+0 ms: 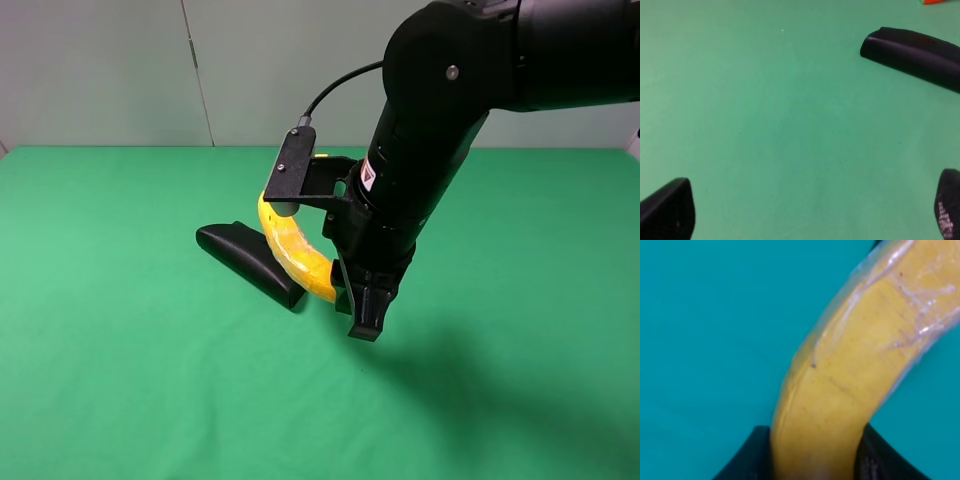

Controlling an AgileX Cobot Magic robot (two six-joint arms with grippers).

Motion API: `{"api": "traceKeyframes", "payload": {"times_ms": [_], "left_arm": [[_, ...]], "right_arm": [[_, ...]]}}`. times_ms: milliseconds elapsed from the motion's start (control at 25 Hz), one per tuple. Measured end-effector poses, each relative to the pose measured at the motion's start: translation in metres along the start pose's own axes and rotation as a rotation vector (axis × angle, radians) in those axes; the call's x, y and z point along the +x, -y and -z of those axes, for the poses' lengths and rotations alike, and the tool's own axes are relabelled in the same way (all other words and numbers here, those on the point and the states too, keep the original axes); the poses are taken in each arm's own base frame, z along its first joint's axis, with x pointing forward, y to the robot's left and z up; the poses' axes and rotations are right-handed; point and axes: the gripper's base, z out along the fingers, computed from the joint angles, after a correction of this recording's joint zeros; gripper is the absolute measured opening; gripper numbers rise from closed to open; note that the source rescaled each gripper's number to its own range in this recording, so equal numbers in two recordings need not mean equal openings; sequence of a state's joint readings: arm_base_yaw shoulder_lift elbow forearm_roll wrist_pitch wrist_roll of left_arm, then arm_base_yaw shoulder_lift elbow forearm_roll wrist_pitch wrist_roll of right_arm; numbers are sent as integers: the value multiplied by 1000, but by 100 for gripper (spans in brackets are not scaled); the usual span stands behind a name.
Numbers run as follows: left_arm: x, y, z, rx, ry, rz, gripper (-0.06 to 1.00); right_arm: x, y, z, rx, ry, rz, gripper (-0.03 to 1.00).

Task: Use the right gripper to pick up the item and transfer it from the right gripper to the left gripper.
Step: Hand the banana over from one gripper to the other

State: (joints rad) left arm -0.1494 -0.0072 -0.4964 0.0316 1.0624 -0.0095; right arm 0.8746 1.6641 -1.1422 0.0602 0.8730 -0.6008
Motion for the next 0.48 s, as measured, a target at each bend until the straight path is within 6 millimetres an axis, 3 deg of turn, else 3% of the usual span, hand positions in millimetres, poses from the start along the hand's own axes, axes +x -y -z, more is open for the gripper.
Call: {"api": "traceKeyframes", "payload": {"times_ms": [480], "left_arm": [[0, 0, 0, 0, 0, 0, 93]], "right_arm": [[1, -1, 0, -15, -11, 3, 0]]}}
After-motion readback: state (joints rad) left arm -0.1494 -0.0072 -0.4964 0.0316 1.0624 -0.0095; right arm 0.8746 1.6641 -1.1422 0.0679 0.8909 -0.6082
